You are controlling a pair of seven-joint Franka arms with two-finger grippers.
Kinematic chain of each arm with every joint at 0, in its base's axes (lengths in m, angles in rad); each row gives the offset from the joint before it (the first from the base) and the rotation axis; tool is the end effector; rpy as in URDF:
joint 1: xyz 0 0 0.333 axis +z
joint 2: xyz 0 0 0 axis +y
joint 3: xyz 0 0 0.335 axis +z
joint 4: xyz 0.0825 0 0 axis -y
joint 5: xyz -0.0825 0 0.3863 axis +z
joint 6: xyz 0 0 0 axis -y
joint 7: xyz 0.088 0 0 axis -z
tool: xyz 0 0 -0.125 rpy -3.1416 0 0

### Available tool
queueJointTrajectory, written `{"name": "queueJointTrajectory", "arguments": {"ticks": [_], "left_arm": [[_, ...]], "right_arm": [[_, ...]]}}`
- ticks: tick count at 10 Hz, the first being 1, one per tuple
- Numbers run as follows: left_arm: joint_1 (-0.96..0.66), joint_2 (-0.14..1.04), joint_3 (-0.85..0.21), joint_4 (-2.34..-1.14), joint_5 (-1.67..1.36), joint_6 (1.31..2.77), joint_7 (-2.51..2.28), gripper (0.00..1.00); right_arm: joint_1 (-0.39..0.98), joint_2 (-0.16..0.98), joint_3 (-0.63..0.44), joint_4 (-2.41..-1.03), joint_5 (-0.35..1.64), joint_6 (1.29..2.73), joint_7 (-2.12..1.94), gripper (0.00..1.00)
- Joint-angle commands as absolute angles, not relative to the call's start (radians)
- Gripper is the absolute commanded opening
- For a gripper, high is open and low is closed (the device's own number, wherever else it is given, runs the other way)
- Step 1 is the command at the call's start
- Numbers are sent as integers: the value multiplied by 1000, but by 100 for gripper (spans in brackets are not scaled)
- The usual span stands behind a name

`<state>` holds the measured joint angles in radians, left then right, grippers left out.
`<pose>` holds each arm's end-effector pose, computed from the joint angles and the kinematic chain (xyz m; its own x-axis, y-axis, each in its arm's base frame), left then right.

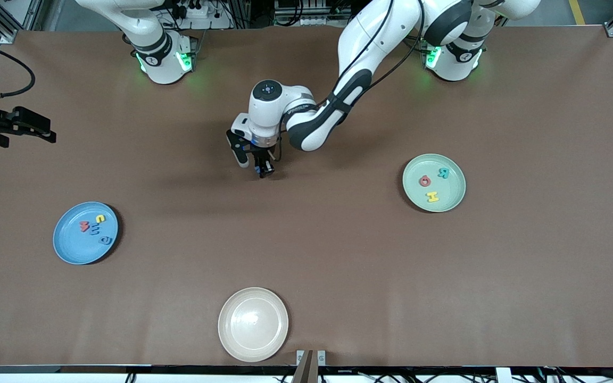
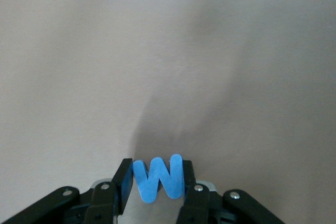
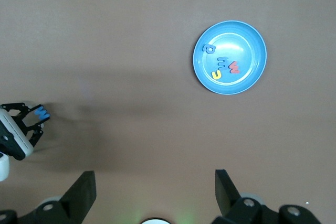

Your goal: Sort upper and lower case letters into plates

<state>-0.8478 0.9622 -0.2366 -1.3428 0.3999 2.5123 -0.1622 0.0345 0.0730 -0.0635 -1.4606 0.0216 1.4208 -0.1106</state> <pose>0.4044 -0.6658 0.1685 0.4348 -0.8671 0.2430 -0.8835 -0.4630 -0.0716 0.5629 -0.0119 0.6239 0.9903 0.0845 -0.1098 0.0818 -0.9962 -0.0293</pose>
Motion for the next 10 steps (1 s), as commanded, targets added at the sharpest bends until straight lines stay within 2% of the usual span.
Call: {"name": "queueJointTrajectory", "arguments": {"ticks": [1,6,10], "left_arm": [[-821,901,-247,-1370,411,2430,-175,38],[-645,764,-351,-1391,408,2035,-49,35],[-392,556,-357,-1707,410,2023,61,32]], "right_arm": [[18,75,-55,-1451,28,1411,-126,100],[20,77,-55,-1453,28,1411,-124,100],[20,77,-55,-1465,28,1425,-123,100]]}}
